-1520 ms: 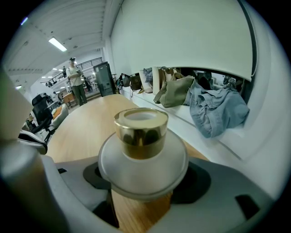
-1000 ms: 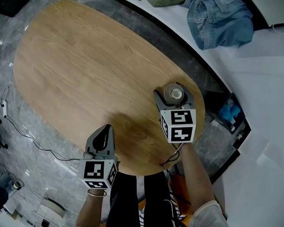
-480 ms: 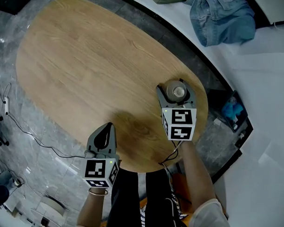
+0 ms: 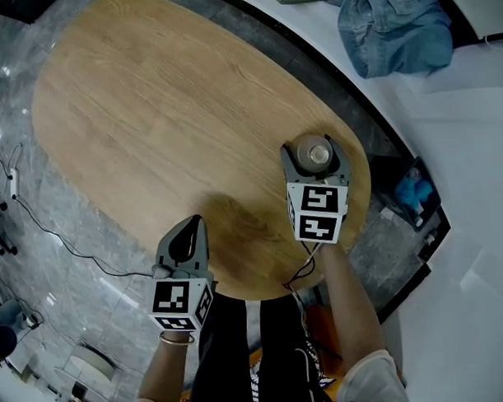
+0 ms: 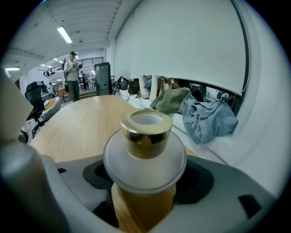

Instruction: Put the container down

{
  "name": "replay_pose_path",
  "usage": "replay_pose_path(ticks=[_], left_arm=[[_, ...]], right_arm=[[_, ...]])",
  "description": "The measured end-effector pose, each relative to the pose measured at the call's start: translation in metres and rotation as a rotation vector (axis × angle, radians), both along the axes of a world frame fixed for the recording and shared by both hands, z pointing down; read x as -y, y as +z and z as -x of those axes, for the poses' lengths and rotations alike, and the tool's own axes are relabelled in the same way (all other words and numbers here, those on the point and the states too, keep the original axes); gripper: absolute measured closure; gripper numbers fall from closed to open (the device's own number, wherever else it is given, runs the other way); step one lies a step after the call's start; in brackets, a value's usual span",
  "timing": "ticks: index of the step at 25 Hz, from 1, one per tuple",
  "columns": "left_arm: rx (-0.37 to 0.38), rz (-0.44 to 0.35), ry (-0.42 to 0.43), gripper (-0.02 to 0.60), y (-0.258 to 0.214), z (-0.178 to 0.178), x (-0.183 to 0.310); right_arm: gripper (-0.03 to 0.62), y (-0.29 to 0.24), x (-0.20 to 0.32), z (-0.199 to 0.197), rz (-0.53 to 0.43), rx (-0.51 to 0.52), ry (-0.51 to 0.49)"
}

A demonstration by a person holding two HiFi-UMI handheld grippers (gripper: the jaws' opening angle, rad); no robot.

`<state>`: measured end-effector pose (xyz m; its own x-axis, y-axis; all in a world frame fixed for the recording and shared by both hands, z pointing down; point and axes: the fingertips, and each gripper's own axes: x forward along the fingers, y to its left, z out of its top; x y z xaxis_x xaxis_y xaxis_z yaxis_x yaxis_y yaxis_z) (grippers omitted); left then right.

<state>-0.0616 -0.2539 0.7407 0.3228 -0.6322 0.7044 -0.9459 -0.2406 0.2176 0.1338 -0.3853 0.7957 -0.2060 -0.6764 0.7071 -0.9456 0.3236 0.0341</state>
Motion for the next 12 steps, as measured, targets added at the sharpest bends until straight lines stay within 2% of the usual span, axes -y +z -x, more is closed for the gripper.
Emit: replay_pose_path(ticks=[12], left_arm=[[-0.01, -0.007, -0.013, 0.574, -0.007, 0.003, -0.017]], right_arm=[[0.252, -0.015, -0.012, -0.005, -0.049, 0.037, 0.055]])
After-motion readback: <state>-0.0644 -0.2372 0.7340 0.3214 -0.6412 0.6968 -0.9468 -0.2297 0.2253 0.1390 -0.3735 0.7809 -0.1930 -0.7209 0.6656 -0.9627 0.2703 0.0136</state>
